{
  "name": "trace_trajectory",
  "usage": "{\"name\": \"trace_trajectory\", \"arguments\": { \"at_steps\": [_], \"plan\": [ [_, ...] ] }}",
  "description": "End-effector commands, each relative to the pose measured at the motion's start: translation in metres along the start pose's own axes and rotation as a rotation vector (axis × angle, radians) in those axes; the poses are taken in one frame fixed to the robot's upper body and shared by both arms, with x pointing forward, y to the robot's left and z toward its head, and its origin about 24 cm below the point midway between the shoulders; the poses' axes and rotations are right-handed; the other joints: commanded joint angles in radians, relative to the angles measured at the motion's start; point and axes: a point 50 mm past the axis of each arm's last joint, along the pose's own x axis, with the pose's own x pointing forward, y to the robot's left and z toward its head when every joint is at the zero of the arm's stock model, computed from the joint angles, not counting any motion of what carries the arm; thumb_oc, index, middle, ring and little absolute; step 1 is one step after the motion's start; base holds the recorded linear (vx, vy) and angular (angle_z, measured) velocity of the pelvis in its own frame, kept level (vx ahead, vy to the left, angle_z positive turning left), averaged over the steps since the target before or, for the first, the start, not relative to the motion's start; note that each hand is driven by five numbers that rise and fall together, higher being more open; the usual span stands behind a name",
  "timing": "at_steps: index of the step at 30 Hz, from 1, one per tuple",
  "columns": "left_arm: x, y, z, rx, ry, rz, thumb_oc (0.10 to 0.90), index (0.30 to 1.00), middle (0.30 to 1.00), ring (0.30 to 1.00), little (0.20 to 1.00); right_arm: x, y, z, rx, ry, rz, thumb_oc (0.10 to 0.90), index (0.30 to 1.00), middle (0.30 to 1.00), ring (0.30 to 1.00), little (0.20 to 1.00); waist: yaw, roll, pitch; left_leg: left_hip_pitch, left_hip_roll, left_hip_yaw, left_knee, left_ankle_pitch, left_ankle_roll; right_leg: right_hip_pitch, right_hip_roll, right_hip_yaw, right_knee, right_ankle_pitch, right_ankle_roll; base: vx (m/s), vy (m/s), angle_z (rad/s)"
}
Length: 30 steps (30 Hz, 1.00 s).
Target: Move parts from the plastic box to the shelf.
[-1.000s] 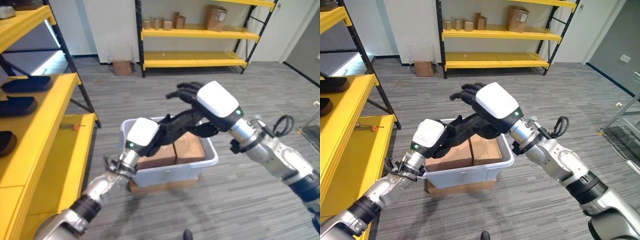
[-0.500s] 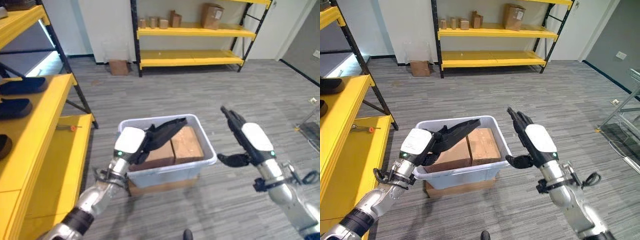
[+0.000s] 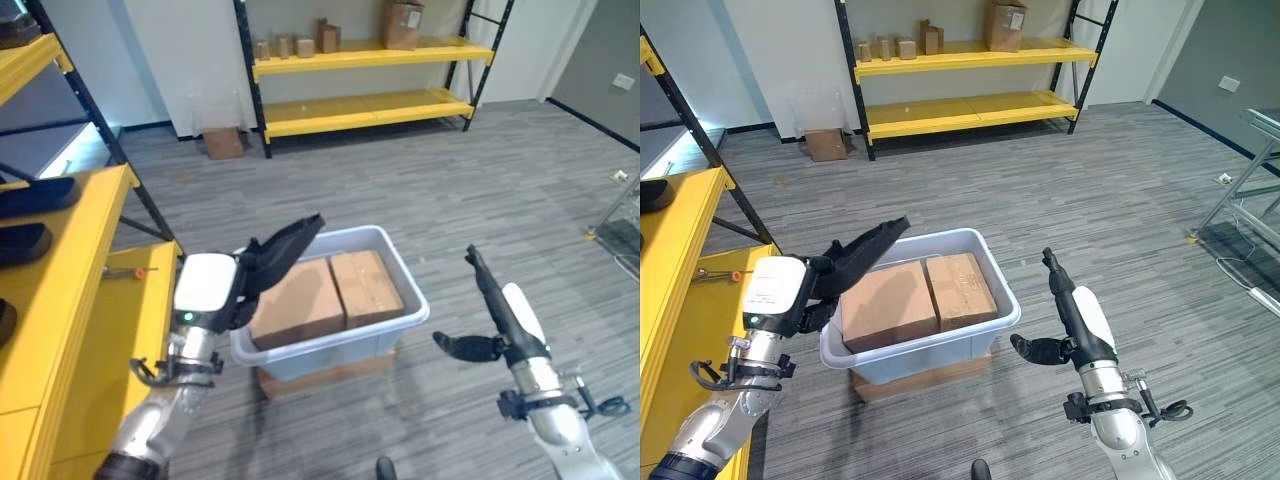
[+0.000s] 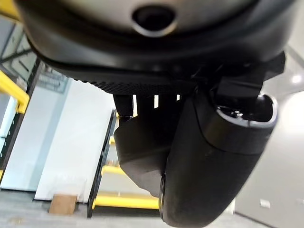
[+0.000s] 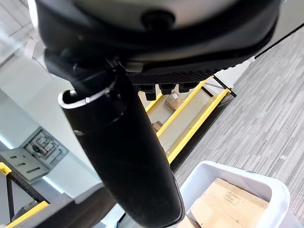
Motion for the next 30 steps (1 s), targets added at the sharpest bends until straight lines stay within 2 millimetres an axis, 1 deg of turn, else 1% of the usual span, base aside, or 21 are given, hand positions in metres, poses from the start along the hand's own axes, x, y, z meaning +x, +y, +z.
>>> {"name": "trace_trajectory", "arguments": {
  "at_steps": [1,5,8,9,10,11,12,13,14,16,18,20,21,22,23,24,25,26,27,29,30],
  "plan": [
    [0.03,0.051,0.0,-0.049,-0.038,0.345,0.4,0.3,0.3,0.3,0.3,0.032,-0.03,0.05,0.01,-0.304,-0.11,0.9,1.0,1.0,1.0,1.0,0.019,0.036,-0.058,0.003,0.11,-0.12,-0.007,0.039,-0.039,-0.006,0.054,0.01,0.091,-0.074,0.001,-0.07,-0.209,-0.27],
    [0.022,0.058,0.0,-0.08,-0.027,0.379,0.4,0.3,0.3,0.3,0.3,0.044,-0.027,0.073,0.045,-0.415,-0.094,0.9,1.0,1.0,1.0,1.0,0.056,0.044,-0.034,-0.008,0.136,-0.136,-0.006,0.091,-0.049,-0.005,0.081,0.014,0.086,-0.084,-0.018,-0.06,-0.177,-0.14],
    [0.02,0.065,0.008,-0.114,-0.069,0.396,0.4,0.3,0.3,0.3,0.3,0.054,-0.028,0.085,0.062,-0.468,-0.109,0.9,1.0,1.0,1.0,1.0,0.085,0.053,-0.009,-0.035,0.147,-0.159,-0.007,0.126,-0.057,-0.015,0.087,-0.015,0.098,-0.095,-0.03,-0.08,-0.126,-0.07],
    [0.019,0.066,0.008,-0.114,-0.068,0.397,0.4,0.3,0.3,0.3,0.3,0.054,-0.027,0.085,0.062,-0.47,-0.109,0.9,1.0,1.0,1.0,1.0,0.079,0.053,-0.009,-0.039,0.147,-0.164,-0.007,0.129,-0.057,-0.018,0.087,-0.02,0.101,-0.096,-0.031,-0.11,-0.084,0.03],
    [0.019,0.064,0.014,-0.15,-0.084,0.394,0.4,0.3,0.3,0.3,0.3,0.058,-0.03,0.089,0.056,-0.49,-0.136,0.9,1.0,1.0,1.0,1.0,0.104,0.06,0.008,-0.067,0.149,-0.179,-0.007,0.166,-0.074,-0.018,0.083,-0.053,0.106,-0.104,-0.038,-0.11,-0.067,0.22],
    [0.02,0.064,0.017,-0.162,-0.095,0.399,0.4,0.3,0.3,0.3,0.3,0.059,-0.033,0.091,0.046,-0.5,-0.156,0.9,1.0,1.0,1.0,1.0,0.106,0.061,0.016,-0.084,0.15,-0.188,-0.007,0.194,-0.082,-0.017,0.079,-0.078,0.108,-0.107,-0.04,-0.11,-0.066,0.32],
    [0.021,0.064,0.017,-0.163,-0.097,0.4,0.4,0.3,0.3,0.3,0.3,0.059,-0.034,0.091,0.044,-0.5,-0.158,0.9,1.0,1.0,1.0,1.0,0.102,0.062,0.016,-0.089,0.15,-0.195,-0.007,0.198,-0.083,-0.018,0.078,-0.084,0.108,-0.108,-0.04,-0.1,-0.045,0.56],
    [0.022,0.064,0.021,-0.191,-0.112,0.405,0.4,0.3,0.3,0.3,0.3,0.06,-0.036,0.094,0.038,-0.514,-0.176,0.9,1.0,1.0,1.0,1.0,0.109,0.059,0.028,-0.108,0.147,-0.187,-0.005,0.226,-0.085,-0.017,0.072,-0.106,0.109,-0.107,-0.044,-0.15,-0.063,0.76],
    [0.024,0.065,0.026,-0.213,-0.13,0.412,0.4,0.3,0.3,0.3,0.3,0.061,-0.037,0.096,0.036,-0.526,-0.187,0.9,1.0,1.0,1.0,1.0,0.112,0.051,0.04,-0.114,0.142,-0.18,0.01,0.23,-0.078,-0.027,0.061,-0.129,0.111,-0.102,-0.048,-0.21,-0.083,0.83],
    [0.027,0.069,0.032,-0.229,-0.164,0.429,0.4,0.3,0.3,0.3,0.3,0.06,-0.035,0.098,0.04,-0.535,-0.188,0.9,1.0,1.0,1.0,1.0,0.099,0.032,0.045,-0.112,0.136,-0.163,0.097,0.168,-0.059,-0.057,0.04,-0.162,0.128,-0.101,-0.051,-0.2,-0.102,1.05],
    [0.028,0.07,0.039,-0.254,-0.194,0.437,0.4,0.3,0.3,0.3,0.3,0.059,-0.032,0.098,0.08,-0.531,-0.168,0.9,1.0,1.0,1.0,1.0,0.096,0.016,0.041,-0.109,0.136,-0.154,0.245,0.096,-0.044,-0.078,0.021,-0.198,0.137,-0.095,-0.061,-0.15,-0.103,0.78],
    [0.03,0.073,0.041,-0.231,-0.207,0.449,0.4,0.3,0.3,0.3,0.3,0.055,-0.03,0.096,0.092,-0.523,-0.163,0.9,1.0,1.0,1.0,1.0,0.083,0.006,0.028,-0.087,0.151,-0.119,0.336,0.043,-0.035,-0.084,0.01,-0.257,0.138,-0.099,-0.065,-0.05,-0.084,0.7],
    [0.03,0.073,0.042,-0.235,-0.209,0.447,0.4,0.3,0.3,0.3,0.3,0.053,-0.029,0.094,0.111,-0.512,-0.163,0.9,1.0,1.0,1.0,1.0,0.074,0.005,0.022,-0.068,0.164,-0.096,0.367,0.029,-0.034,-0.081,0.008,-0.287,0.14,-0.104,-0.067,-0.02,-0.043,1.49],
    [0.029,0.074,0.042,-0.238,-0.207,0.451,0.4,0.3,0.3,0.3,0.3,0.048,-0.03,0.088,0.121,-0.482,-0.169,0.9,1.0,1.0,1.0,1.0,0.058,0.01,0.015,-0.018,0.189,-0.05,0.387,0.011,-0.045,-0.077,0.003,-0.354,0.154,-0.118,-0.066,0.01,0.024,1.44],
    [0.03,0.076,0.042,-0.233,-0.215,0.457,0.4,0.3,0.3,0.3,0.3,0.045,-0.03,0.085,0.127,-0.468,-0.171,0.9,1.0,1.0,1.0,1.0,0.055,0.02,0.007,0.007,0.187,-0.052,0.366,-0.013,-0.058,-0.074,0.003,-0.365,0.159,-0.135,-0.055,0.01,0.084,1.37],
    [0.03,0.078,0.043,-0.225,-0.219,0.463,0.4,0.3,0.3,0.3,0.3,0.043,-0.03,0.084,0.131,-0.457,-0.18,0.9,1.0,1.0,1.0,1.0,0.049,0.029,0.003,0.03,0.181,-0.042,0.335,-0.033,-0.064,-0.072,-0.002,-0.393,0.173,-0.141,-0.048,0.0,0.126,1.09],
    [0.03,0.078,0.043,-0.223,-0.219,0.463,0.4,0.3,0.3,0.3,0.3,0.04,-0.033,0.083,0.137,-0.457,-0.205,0.9,1.0,1.0,1.0,1.0,0.034,0.033,0.002,0.044,0.178,0.003,0.276,-0.055,-0.062,-0.07,-0.016,-0.427,0.185,-0.14,-0.039,-0.05,0.162,1.18],
    [0.03,0.078,0.044,-0.231,-0.219,0.465,0.4,0.3,0.3,0.3,0.3,0.038,-0.035,0.082,0.128,-0.451,-0.21,0.9,1.0,1.0,1.0,1.0,0.019,0.035,-0.003,0.063,0.182,0.048,0.218,-0.057,-0.069,-0.07,-0.033,-0.451,0.198,-0.137,-0.031,-0.04,0.192,1.09],
    [0.029,0.082,0.046,-0.226,-0.239,0.477,0.4,0.3,0.3,0.3,0.3,0.036,-0.036,0.081,0.125,-0.444,-0.212,0.9,1.0,1.0,1.0,1.0,0.023,0.04,-0.006,0.08,0.175,0.06,0.168,-0.051,-0.071,-0.073,-0.048,-0.468,0.218,-0.136,-0.025,-0.03,0.207,1.14],
    [0.028,0.082,0.045,-0.207,-0.237,0.484,0.4,0.3,0.3,0.3,0.3,0.035,-0.036,0.079,0.119,-0.433,-0.226,0.9,1.0,1.0,1.0,1.0,0.034,0.045,-0.004,0.088,0.142,0.051,0.102,-0.093,-0.055,-0.076,-0.075,-0.488,0.241,-0.138,-0.01,-0.02,0.215,1.12],
    [0.025,0.083,0.043,-0.197,-0.232,0.493,0.4,0.3,0.3,0.3,0.3,0.035,-0.036,0.077,0.12,-0.423,-0.23,0.9,1.0,1.0,1.0,1.0,0.049,0.044,-0.002,0.086,0.116,0.027,0.087,-0.107,-0.037,-0.079,-0.099,-0.49,0.256,-0.124,0.006,0.01,0.19,0.63]
  ]
}}
